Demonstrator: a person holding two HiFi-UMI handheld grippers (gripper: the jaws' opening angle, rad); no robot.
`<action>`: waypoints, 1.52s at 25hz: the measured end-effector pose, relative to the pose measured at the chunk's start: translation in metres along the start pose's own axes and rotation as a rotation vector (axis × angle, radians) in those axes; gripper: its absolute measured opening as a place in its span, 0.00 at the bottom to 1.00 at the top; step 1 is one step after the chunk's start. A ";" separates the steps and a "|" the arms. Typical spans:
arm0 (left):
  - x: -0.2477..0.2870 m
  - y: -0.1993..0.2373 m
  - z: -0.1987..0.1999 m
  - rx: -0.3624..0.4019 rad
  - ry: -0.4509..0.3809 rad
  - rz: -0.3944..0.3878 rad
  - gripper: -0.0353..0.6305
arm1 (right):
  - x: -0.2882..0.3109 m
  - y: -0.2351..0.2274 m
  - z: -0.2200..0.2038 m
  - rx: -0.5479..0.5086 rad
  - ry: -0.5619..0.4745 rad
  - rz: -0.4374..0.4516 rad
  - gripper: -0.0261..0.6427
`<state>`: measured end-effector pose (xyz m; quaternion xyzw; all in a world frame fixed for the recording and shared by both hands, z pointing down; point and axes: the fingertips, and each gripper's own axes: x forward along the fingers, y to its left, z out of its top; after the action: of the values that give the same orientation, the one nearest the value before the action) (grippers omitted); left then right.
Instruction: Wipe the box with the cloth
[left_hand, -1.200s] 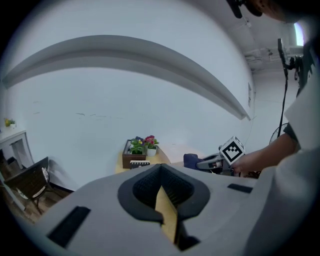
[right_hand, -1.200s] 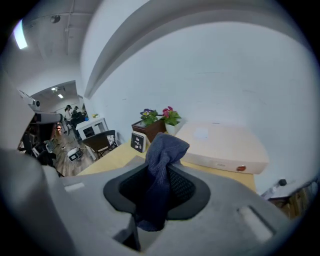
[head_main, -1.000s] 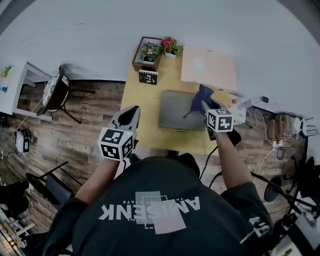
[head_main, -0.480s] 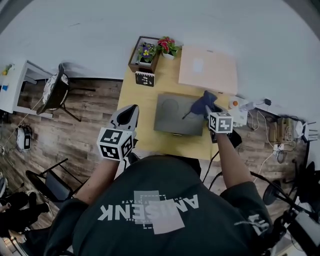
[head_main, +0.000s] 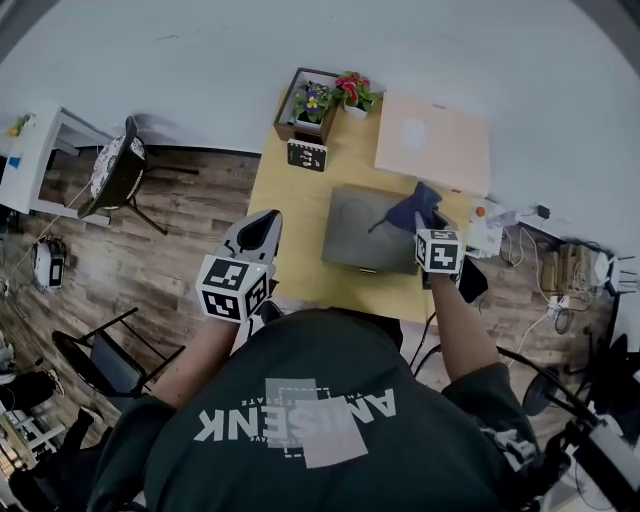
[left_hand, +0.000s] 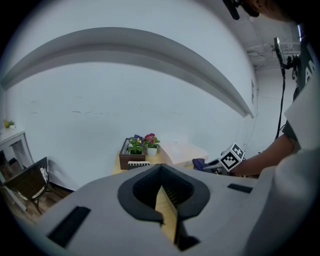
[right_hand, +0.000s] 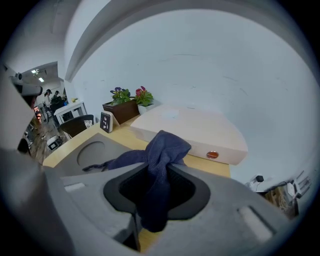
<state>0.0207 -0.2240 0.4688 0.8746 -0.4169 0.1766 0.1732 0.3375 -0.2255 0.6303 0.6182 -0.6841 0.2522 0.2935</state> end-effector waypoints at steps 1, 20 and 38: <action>-0.003 0.003 0.000 0.001 0.000 -0.001 0.05 | 0.000 0.005 0.001 0.000 0.001 0.006 0.19; -0.058 0.066 -0.012 -0.058 -0.026 0.035 0.05 | 0.023 0.081 0.018 -0.063 0.093 0.069 0.19; -0.090 0.098 -0.031 -0.104 -0.025 0.107 0.05 | 0.048 0.159 0.043 -0.109 0.089 0.128 0.19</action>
<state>-0.1151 -0.2078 0.4706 0.8430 -0.4739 0.1527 0.2038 0.1729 -0.2727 0.6374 0.5444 -0.7214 0.2599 0.3402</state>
